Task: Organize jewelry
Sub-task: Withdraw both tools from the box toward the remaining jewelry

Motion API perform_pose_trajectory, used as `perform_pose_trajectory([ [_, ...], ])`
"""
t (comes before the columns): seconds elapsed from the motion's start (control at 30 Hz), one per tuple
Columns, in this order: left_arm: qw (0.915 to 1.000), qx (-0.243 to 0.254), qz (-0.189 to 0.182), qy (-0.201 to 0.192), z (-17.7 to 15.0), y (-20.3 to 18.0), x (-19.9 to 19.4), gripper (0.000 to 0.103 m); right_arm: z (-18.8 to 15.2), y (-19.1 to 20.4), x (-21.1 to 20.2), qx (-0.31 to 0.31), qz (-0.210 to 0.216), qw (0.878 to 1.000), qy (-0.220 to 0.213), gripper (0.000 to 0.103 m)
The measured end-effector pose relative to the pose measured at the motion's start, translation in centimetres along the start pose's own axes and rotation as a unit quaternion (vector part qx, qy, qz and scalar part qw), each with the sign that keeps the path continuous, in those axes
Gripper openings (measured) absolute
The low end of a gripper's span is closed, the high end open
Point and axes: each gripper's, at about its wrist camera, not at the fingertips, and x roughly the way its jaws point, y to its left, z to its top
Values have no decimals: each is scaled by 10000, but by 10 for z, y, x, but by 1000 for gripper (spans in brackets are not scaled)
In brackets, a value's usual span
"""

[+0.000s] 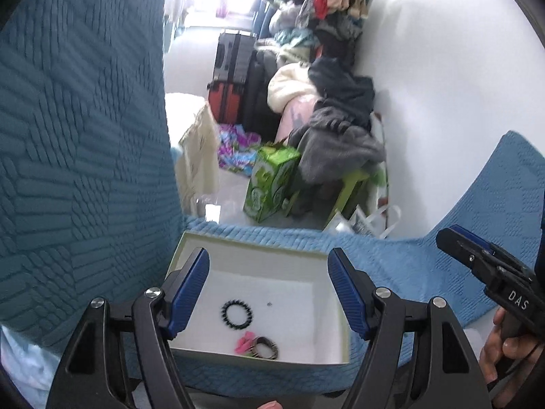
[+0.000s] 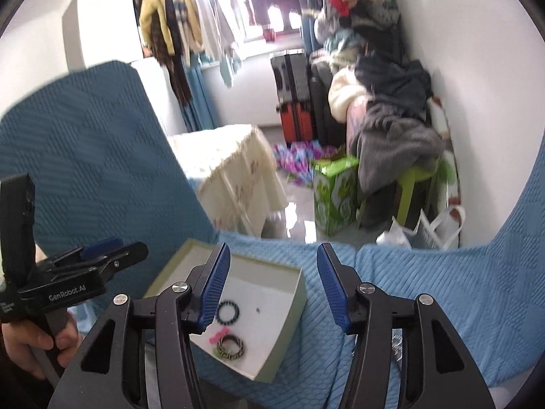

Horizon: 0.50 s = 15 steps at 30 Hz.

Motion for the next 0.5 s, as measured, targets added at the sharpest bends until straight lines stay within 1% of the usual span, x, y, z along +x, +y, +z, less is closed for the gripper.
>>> perform_pose_trajectory([
  [0.13, 9998, 84, 10, -194, 5, -20, -18, 72, 8, -12, -23, -3, 8, 9998, -218, 51],
  [0.2, 9993, 58, -157, -342, 3, -31, -22, 72, 9, -19, -34, 25, -58, 9994, -327, 51],
  [0.27, 9991, 2, -167, -393, 1, -38, -21, 72, 7, -27, -41, 94, -124, 9990, -410, 51],
  [0.5, 9995, 73, -250, -180, -19, -75, -9, 72, -12, -59, -56, 314, -237, 9981, -466, 51],
])
